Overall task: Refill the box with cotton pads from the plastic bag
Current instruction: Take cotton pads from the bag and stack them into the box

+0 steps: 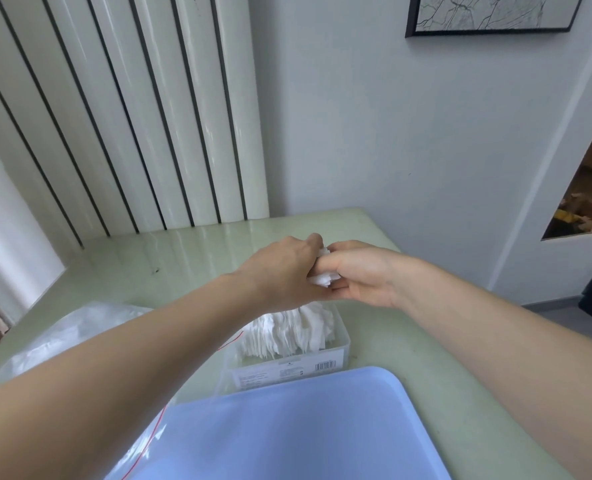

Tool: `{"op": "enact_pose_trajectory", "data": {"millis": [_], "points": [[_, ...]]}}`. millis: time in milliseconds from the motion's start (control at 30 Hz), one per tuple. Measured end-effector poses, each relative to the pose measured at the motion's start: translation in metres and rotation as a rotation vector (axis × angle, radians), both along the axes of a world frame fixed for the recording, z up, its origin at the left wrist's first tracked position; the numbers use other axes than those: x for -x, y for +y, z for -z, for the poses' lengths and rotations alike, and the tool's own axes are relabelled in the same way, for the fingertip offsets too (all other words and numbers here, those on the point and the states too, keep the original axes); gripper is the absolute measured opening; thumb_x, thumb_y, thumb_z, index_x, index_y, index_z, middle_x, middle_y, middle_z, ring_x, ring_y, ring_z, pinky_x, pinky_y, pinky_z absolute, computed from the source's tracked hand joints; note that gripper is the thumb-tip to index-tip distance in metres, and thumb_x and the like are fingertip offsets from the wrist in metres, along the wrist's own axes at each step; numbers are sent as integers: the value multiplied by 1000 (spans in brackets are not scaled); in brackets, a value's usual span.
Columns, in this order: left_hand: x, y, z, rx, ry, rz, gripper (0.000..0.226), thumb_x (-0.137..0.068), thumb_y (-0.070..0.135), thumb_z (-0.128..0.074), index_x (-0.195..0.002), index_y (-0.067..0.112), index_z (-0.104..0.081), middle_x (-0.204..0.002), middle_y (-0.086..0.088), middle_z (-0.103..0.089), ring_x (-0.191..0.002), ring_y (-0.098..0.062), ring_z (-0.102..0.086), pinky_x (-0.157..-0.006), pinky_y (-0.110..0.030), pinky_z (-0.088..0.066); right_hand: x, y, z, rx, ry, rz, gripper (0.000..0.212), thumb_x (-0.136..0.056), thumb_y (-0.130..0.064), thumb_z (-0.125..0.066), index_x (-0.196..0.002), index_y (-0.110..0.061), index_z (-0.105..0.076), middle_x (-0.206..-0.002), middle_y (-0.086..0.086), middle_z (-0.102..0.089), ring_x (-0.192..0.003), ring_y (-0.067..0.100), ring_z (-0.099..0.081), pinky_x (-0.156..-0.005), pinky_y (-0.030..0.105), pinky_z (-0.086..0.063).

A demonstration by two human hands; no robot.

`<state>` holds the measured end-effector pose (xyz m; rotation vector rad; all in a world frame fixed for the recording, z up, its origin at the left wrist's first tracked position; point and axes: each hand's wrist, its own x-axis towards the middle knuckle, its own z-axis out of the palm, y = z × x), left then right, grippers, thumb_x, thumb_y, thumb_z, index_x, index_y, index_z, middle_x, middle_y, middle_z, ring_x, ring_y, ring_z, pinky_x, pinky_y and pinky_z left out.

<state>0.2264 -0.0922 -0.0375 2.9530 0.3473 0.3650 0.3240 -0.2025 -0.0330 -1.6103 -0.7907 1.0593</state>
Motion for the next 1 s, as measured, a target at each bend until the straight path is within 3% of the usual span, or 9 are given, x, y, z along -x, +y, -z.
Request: {"op": "enact_pose_trajectory", "data": {"millis": [100,200,267,367,467,567,700,900,1000], "points": [[0,1,1,87,44,-25,56,-71,52,-75,-100,15,-45,-87,0,-63,-75,-21,-63,-64,-40,-54,-2,0,2,-28,0,48,13,-83,3,-64,-89,-8,-66,-75,8,-70,-76,20,-69,-76,33,-57],[-1,4,0,88,21,-33,48,-75,47,-75,-96,14,-47,-85,0,-62,-76,-22,-62,-64,-37,-52,-2,1,2,-28,31,33,13,-83,-2,-66,-95,-6,-68,-84,9,-71,-85,21,-70,-84,33,-58],[-1,6,3,151,14,-25,49,-75,46,-77,-98,14,-48,-87,1,-62,-79,-22,-62,-66,-35,-51,-2,1,6,-13,33,31,16,-83,-6,-67,-99,-7,-67,-87,8,-71,-86,20,-71,-82,32,-58],[2,10,10,312,86,-59,81,-66,56,-81,-123,17,-40,-110,3,-61,-95,-17,-61,-80,-33,-53,-5,-2,17,-6,19,133,34,-81,-8,-71,-113,-2,-63,-104,13,-74,-94,24,-74,-73,33,-60],[9,16,20,334,183,-80,102,-67,57,-81,-144,22,-24,-140,4,-44,-124,-18,-48,-101,-34,-44,-16,-8,27,38,-173,340,33,-80,-9,-70,-110,-1,-62,-109,18,-71,-93,27,-73,-77,41,-63],[15,16,33,184,257,10,88,-76,56,-72,-146,30,-26,-149,6,-35,-137,-18,-33,-109,-36,-35,-26,-11,31,106,-401,490,31,-74,-19,-69,-101,-7,-61,-103,11,-70,-90,28,-71,-79,42,-61],[14,11,51,13,313,93,61,-85,60,-57,-139,49,-30,-148,5,-30,-142,-19,-18,-118,-47,-14,-21,-12,34,178,-633,450,24,-77,-20,-66,-98,-13,-58,-100,5,-66,-93,27,-64,-63,30,-44],[17,19,61,107,330,143,28,-91,57,-53,-116,44,-46,-134,8,-35,-121,-20,-35,-105,-42,-35,-17,-10,36,150,-605,497,22,-81,-23,-64,-100,-13,-58,-99,3,-65,-85,22,-62,-62,28,-44],[20,23,65,165,291,165,21,-94,46,-55,-111,36,-48,-128,10,-36,-108,-19,-42,-96,-43,-44,-11,-6,36,152,-559,498,26,-82,-25,-64,-105,-17,-56,-102,-1,-63,-90,20,-64,-73,31,-53]]}}
